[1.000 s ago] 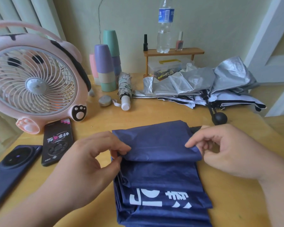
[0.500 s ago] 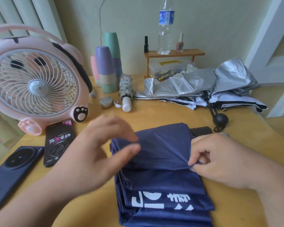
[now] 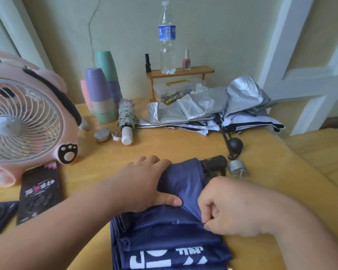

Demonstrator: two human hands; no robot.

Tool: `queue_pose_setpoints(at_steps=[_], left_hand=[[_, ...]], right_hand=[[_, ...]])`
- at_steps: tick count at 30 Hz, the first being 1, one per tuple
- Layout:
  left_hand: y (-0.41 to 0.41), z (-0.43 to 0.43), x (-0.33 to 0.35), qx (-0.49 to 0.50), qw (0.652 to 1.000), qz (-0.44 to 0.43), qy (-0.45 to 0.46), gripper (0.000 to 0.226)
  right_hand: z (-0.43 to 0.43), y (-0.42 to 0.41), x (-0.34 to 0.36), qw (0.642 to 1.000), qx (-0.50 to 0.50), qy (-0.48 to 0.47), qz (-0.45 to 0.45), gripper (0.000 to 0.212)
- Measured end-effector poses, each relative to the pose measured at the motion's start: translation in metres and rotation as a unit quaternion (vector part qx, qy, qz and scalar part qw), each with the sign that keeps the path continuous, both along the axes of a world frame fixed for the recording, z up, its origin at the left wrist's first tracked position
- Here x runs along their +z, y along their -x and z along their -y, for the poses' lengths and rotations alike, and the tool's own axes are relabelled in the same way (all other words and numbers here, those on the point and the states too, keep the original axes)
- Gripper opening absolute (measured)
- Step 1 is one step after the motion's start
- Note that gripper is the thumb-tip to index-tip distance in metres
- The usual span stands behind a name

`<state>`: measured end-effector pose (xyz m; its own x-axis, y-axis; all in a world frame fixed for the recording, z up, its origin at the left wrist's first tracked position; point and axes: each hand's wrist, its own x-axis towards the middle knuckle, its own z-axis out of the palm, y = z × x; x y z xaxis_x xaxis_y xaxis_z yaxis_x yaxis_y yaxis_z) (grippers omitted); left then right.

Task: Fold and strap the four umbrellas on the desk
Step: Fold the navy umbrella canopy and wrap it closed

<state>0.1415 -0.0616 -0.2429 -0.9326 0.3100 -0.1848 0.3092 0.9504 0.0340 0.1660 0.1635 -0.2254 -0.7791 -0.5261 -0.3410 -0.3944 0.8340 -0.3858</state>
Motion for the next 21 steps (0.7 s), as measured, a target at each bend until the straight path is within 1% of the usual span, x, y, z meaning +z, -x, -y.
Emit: queue_pose_setpoints(at_steps=[3,5,6,7,9,10,11,12,14,15,18,21], left_hand=[[-0.008,-0.005,-0.006,0.012,0.998,-0.059,0.029,0.098],[-0.013,-0.009,-0.005,0.028,0.996,-0.067,0.049,0.093],[-0.015,-0.011,-0.005,0.037,0.995,-0.070,0.055,0.089],[-0.018,-0.012,-0.005,0.047,0.994,-0.075,0.064,0.086],[-0.024,-0.017,-0.005,0.055,0.990,-0.103,0.084,0.081],[-0.026,-0.018,-0.008,0.058,0.987,-0.125,0.086,0.078],[-0.028,-0.019,-0.011,0.063,0.983,-0.149,0.081,0.075],[-0.029,-0.018,-0.016,0.064,0.980,-0.174,0.068,0.073],[-0.033,-0.015,-0.028,0.051,0.976,-0.211,0.034,0.069],[-0.034,-0.013,-0.032,0.045,0.972,-0.230,0.018,0.066],[-0.039,-0.007,-0.034,0.046,0.970,-0.240,-0.003,0.066],[-0.041,0.003,-0.035,0.050,0.968,-0.246,-0.009,0.066]], right_hand=[[-0.003,0.000,0.005,1.000,0.009,0.001,0.014,0.004],[-0.006,0.002,0.011,0.999,-0.002,0.031,0.020,0.004],[-0.006,0.005,0.015,0.998,-0.018,0.059,0.005,0.005],[-0.005,0.009,0.017,0.995,-0.034,0.090,-0.031,0.005],[0.004,0.023,0.021,0.980,-0.041,0.131,-0.141,0.007],[0.010,0.031,0.024,0.974,-0.024,0.126,-0.187,0.011],[0.016,0.040,0.026,0.971,0.005,0.104,-0.214,0.017],[0.023,0.048,0.027,0.973,0.033,0.072,-0.218,0.025],[0.033,0.061,0.025,0.983,0.062,0.017,-0.172,0.037],[0.036,0.064,0.023,0.988,0.061,0.008,-0.143,0.039],[0.035,0.063,0.015,0.994,0.039,0.034,-0.099,0.040],[0.030,0.058,0.010,0.995,0.033,0.024,-0.087,0.054]])
